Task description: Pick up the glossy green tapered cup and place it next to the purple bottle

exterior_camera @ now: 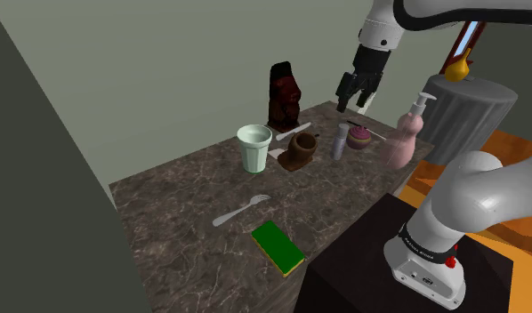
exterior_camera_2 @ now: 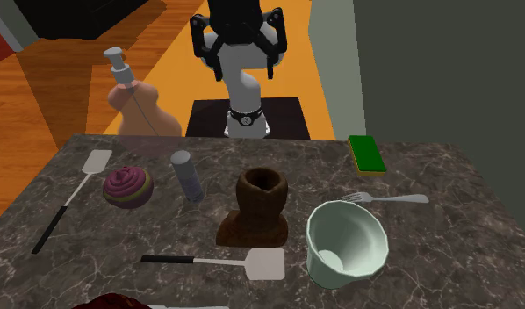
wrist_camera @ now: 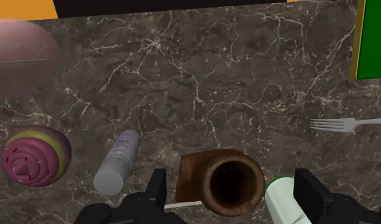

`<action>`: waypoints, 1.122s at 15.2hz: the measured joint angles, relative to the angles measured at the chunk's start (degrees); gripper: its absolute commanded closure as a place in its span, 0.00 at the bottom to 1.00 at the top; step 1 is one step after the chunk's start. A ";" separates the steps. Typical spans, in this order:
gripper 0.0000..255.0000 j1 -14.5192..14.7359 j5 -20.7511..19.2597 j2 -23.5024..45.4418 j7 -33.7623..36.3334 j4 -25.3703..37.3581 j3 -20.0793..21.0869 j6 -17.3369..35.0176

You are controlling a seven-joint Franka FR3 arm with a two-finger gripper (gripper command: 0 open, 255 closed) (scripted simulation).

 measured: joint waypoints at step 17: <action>0.00 3.14 8.96 30.47 3.67 9.09 2.35 22.27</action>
